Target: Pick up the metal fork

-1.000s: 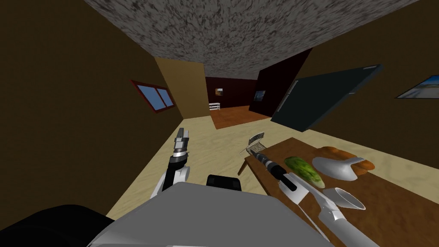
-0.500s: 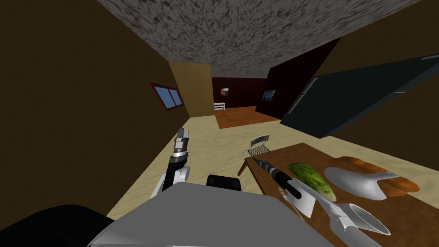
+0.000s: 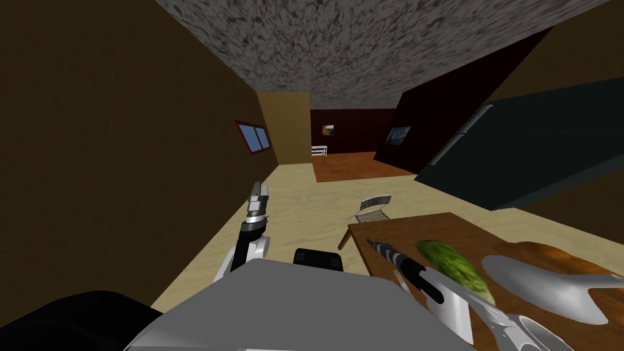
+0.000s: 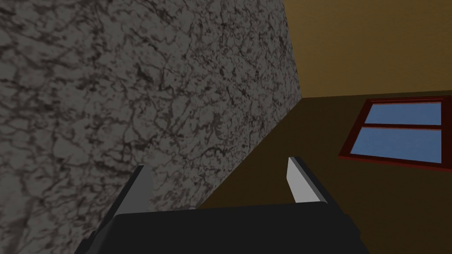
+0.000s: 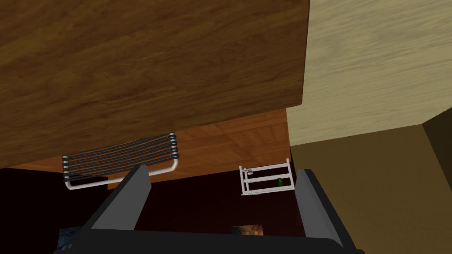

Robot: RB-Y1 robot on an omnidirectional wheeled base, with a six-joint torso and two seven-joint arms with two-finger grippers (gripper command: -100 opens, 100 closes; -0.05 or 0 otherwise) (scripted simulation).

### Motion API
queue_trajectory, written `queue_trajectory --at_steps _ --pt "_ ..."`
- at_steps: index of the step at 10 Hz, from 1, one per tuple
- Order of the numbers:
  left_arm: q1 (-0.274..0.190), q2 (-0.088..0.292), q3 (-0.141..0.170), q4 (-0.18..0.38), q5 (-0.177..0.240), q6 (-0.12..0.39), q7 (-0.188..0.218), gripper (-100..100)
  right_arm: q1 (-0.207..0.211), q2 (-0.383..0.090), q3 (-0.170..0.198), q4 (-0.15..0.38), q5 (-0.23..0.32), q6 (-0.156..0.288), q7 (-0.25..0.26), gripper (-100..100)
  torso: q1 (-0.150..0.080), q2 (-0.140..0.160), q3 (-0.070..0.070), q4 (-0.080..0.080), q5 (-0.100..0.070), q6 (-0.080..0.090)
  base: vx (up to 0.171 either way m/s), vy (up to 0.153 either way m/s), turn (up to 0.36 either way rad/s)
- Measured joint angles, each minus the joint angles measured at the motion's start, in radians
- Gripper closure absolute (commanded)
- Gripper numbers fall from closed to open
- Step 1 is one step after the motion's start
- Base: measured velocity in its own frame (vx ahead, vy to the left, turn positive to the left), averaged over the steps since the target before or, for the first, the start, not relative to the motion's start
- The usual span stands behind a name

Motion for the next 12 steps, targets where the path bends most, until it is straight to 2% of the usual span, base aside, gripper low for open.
queue_trajectory --at_steps 1,2,4,6,8,10,11,12 --pt "0.0 0.0 0.0 0.0 0.0 0.0 0.0 0 0.0 -0.011 0.033 0.02 -0.002 0.004 0.0 -100 0.001 0.0 0.0 0.0 0.0 -0.001 -0.091 -0.084 0.274" --pt "0.0 0.0 0.0 0.0 0.0 0.0 0.0 0 0.031 -0.021 0.049 0.02 0.004 0.014 0.004 -100 0.0 0.001 0.001 0.0 0.0 0.0 -0.073 -0.065 0.067" --pt "0.0 0.0 0.0 0.0 0.0 0.0 0.0 0 0.017 -0.056 0.107 0.049 -0.013 0.016 -0.004 -100 0.001 0.0 0.0 0.0 0.001 0.0 -0.07 -0.072 0.176" --pt "0.0 0.0 0.0 0.0 0.0 0.0 0.0 0 0.045 -0.074 0.163 0.048 -0.012 0.044 -0.004 -100 0.0 0.001 0.001 0.0 0.0 0.0 -0.078 -0.069 0.123" --pt "0.0 0.0 0.0 0.0 0.0 0.0 0.0 0 0.048 -0.09 0.203 0.07 -0.018 0.043 -0.005 -100 0.003 -0.001 -0.001 0.0 0.001 0.0 -0.05 -0.039 0.114" --pt "0.0 0.0 0.0 0.0 0.0 0.0 0.0 0 0.061 -0.117 0.245 0.067 -0.027 0.052 -0.011 -100 0.003 -0.001 -0.001 0.0 0.001 0.0 -0.051 -0.039 0.067" --pt "0.0 0.0 0.0 0.0 0.0 0.0 0.0 0 0.057 -0.112 0.256 0.083 -0.027 0.05 -0.01 -100 0.003 -0.002 -0.001 0.0 0.001 0.0 -0.012 -0.011 -0.001" --pt "0.0 0.0 0.0 0.0 0.0 0.0 0.0 0 0.057 -0.111 0.257 0.085 -0.027 0.048 -0.01 0 0.005 -0.004 -0.002 -0.001 0.001 0.0 0.0 0.0 0.0"
